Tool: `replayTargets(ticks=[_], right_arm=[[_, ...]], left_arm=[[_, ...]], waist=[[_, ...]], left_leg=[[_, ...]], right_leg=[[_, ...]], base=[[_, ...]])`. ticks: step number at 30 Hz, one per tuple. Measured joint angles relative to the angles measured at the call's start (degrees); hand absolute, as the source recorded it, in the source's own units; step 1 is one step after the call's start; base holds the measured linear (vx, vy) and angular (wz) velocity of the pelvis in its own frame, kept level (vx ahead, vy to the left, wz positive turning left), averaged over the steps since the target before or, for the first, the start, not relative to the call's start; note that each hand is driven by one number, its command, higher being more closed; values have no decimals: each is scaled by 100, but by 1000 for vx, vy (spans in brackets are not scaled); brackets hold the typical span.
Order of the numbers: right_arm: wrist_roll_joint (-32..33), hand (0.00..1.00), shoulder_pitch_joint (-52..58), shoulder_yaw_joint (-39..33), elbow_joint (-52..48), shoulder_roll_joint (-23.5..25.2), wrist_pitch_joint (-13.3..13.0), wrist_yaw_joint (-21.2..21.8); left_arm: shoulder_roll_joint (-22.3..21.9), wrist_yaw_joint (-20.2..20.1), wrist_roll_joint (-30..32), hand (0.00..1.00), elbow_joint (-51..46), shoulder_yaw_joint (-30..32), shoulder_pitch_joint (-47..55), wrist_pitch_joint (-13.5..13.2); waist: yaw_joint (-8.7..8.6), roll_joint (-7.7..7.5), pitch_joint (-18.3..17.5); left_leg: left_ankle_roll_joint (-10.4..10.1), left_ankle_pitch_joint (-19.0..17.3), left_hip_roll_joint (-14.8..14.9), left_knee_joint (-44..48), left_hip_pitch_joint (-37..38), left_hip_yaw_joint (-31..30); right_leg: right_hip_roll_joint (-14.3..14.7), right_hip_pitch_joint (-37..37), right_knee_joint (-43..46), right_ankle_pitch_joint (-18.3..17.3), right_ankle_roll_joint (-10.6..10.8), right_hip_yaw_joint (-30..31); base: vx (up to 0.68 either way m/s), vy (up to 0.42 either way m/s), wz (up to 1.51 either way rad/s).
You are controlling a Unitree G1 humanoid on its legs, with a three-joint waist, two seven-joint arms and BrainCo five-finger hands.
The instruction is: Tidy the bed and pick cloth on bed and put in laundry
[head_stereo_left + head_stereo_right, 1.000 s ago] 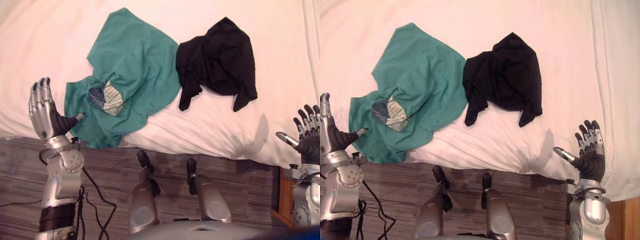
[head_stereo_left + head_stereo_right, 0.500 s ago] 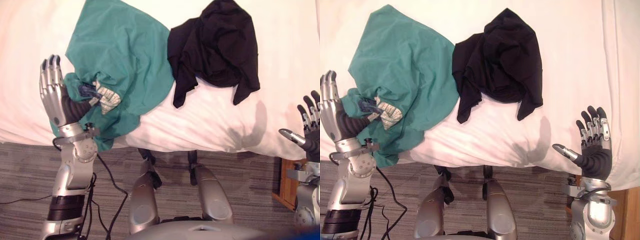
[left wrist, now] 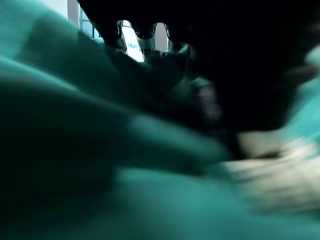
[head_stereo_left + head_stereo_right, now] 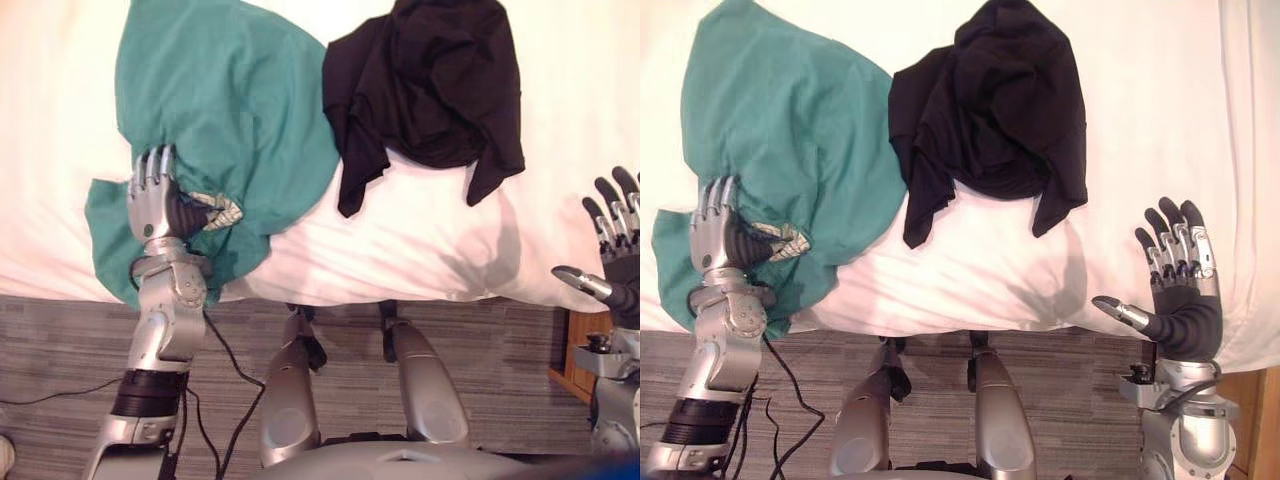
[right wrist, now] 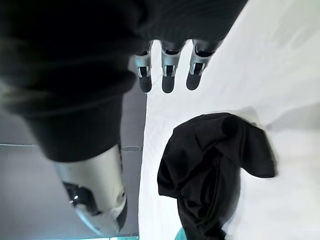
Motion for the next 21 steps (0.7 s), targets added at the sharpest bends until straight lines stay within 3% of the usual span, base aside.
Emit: replayTargets(ticks=[2,6,9,10,13,18,19,21], right_arm=[[212,0,-202,-33,-9,-238,-34,186],[675,0,-341,-76,-60,-458,-83,547],[827,0,-341,-152,-74,-519,-89,743],[876,0,-340,-166,-128,-520,-89,788],[1009,0,-341,-155,-483,-516,-85,896],[738,0,-361,156,-715,-375,-75,1013],[707,0,-377,206,-715,-358,-70,1011],[76,0,-569,473,-688,-96,-48,895]], left_arm=[[-17,33,78,100,220,-45,10,208],[-13,68,386,100,237,-29,12,332],[7,64,502,100,408,-26,14,157],[32,63,468,100,452,-27,29,-51],[115,9,-454,100,390,-75,38,-511],[250,-774,-1931,100,46,-142,-24,-720],[257,-781,-2046,100,40,-142,-31,-729],[333,-831,-3007,100,45,-142,-88,-790]], waist=[[-24,43,4],[-46,105,-11],[-72,182,-55],[-70,201,-66],[-44,224,-80],[-77,203,-129],[-82,199,-135],[-84,116,-176]], left_leg=[[0,0,-2,0,-38,35],[-22,24,-2,1,-130,88],[-20,28,-7,1,-109,145],[-17,30,-7,1,-88,160],[-15,32,-33,1,31,195],[34,-9,-150,1,264,226],[38,-26,-151,1,273,234],[58,-126,-168,1,404,251]], right_leg=[[2,-94,51,-22,4,39],[4,-292,205,-75,12,67],[3,-307,218,-84,18,87],[-1,-304,231,-92,30,110],[-28,-193,237,-106,52,130],[-179,125,173,-144,125,104],[-183,144,166,-138,133,96],[-204,327,100,-109,176,68]], base=[[-16,-6,-9],[-6,-18,-6],[27,-11,-7],[33,-22,-6],[17,2,1],[-5,33,10],[-17,73,10],[-7,67,5]])
